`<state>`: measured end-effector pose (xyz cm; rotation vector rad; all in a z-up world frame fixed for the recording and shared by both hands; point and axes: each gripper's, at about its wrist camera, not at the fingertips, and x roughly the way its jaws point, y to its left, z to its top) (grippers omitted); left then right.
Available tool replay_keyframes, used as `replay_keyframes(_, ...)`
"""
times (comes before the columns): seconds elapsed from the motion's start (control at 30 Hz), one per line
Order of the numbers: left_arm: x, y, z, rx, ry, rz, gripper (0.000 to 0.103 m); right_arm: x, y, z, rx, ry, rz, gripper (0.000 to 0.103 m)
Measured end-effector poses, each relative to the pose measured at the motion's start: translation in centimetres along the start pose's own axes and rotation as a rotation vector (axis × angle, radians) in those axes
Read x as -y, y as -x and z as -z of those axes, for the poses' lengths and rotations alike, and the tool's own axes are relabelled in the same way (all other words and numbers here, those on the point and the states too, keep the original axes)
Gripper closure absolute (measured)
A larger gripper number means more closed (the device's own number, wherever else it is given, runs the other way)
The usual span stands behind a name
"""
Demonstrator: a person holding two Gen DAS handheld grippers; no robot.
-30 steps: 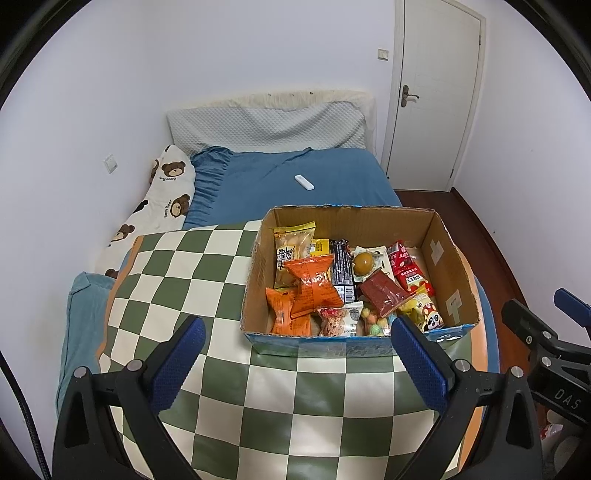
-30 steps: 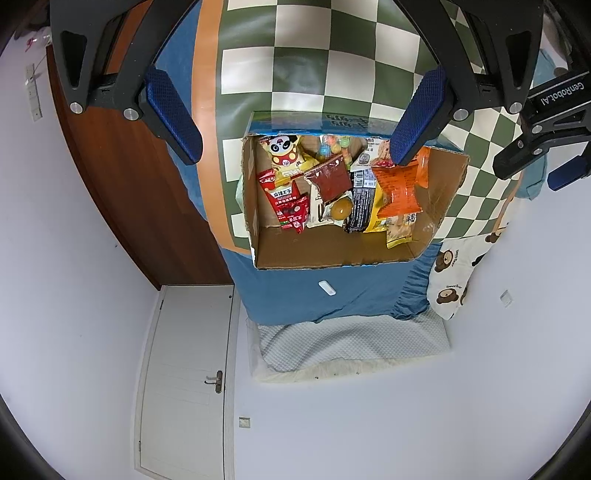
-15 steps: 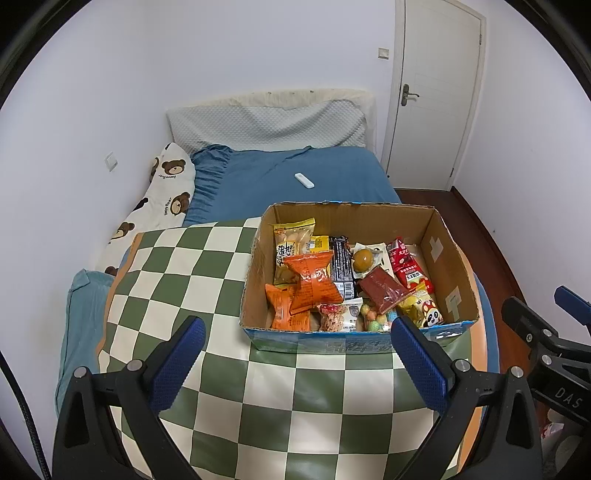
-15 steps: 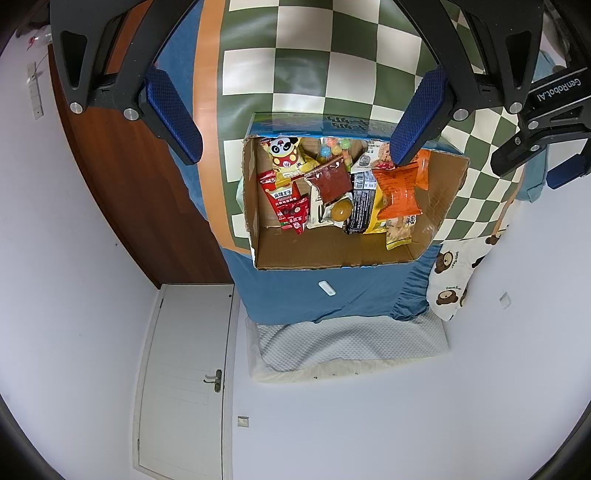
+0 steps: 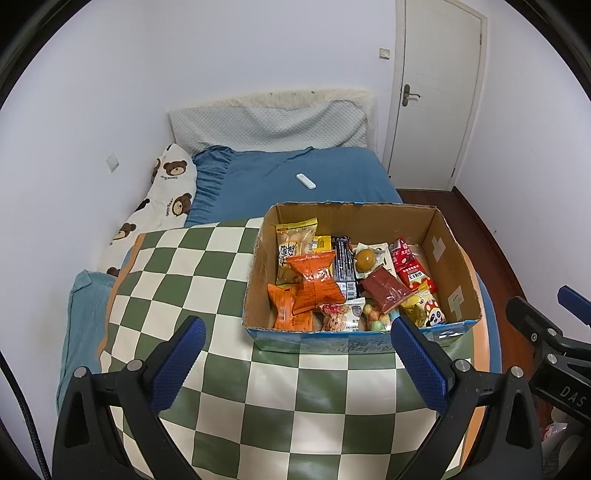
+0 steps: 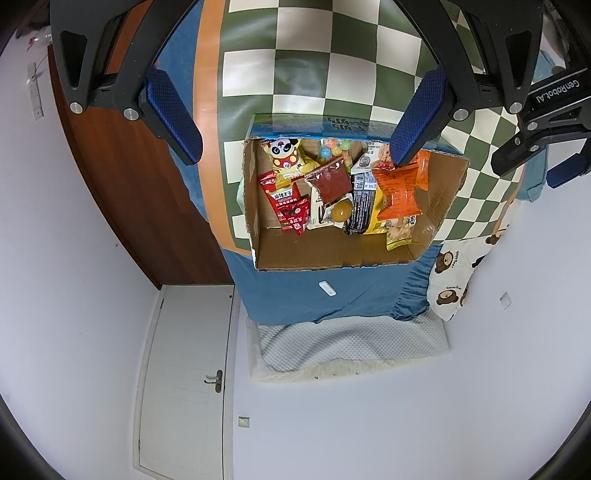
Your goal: Organize snacks
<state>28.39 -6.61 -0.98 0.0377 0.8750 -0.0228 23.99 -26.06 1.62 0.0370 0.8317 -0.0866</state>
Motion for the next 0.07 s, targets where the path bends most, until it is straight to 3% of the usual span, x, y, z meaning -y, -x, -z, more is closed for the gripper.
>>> replay_keyframes(0.07, 0.03, 0.13, 0.07, 0.003, -0.001, 0.001, 0.0, 0.02, 0.0, 0.0, 0.001, -0.001, 0.0, 0.0)
